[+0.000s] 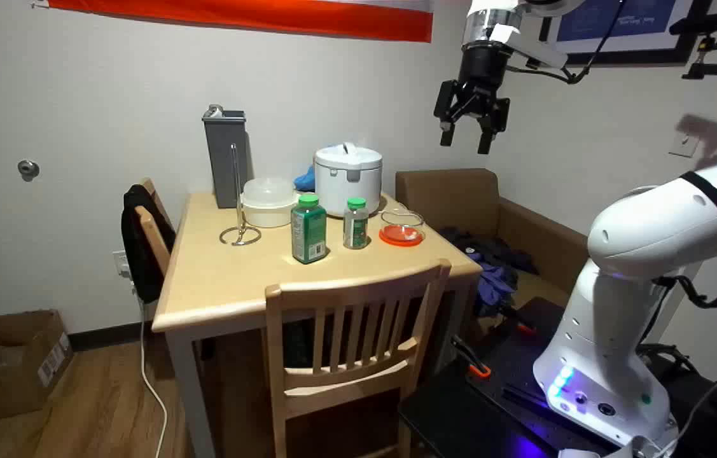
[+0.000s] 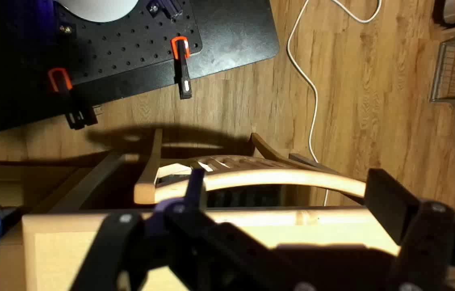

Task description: Put the bottle on the right on top of the bottle on the left

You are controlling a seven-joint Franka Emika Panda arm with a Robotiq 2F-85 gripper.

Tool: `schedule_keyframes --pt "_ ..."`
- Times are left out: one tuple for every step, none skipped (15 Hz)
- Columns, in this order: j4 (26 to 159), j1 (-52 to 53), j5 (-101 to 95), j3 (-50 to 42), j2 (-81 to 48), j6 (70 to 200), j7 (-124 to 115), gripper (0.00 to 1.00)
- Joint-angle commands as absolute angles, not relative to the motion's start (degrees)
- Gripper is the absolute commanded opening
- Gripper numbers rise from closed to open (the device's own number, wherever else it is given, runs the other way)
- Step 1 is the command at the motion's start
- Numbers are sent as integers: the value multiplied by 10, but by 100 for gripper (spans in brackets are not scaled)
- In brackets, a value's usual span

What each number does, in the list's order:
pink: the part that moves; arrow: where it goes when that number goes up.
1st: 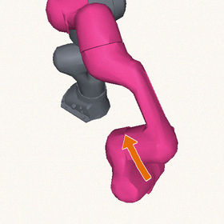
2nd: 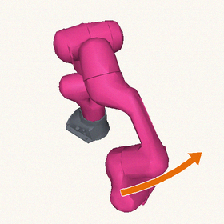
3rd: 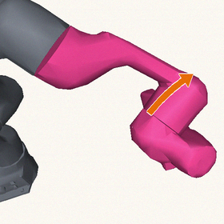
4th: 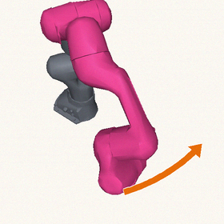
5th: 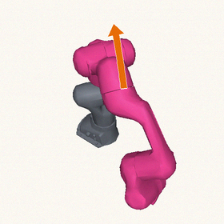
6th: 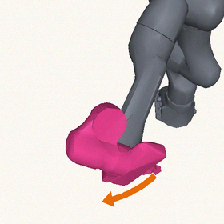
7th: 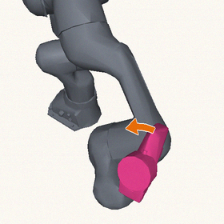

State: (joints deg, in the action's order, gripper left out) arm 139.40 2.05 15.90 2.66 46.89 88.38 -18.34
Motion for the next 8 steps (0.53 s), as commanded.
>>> schedule_keyframes --pt "1392 2 167 38 469 879 -174 100" --pt "1385 7 175 43 457 891 -173 100" --pt "1377 12 178 48 444 902 -166 100" --pt "1360 17 178 59 422 916 -163 100" --pt "1347 23 182 66 404 927 -153 100" --pt "1328 26 181 76 379 943 -150 100" --pt "1307 29 178 86 353 958 -144 100" --pt "1287 31 175 93 327 972 -144 100"
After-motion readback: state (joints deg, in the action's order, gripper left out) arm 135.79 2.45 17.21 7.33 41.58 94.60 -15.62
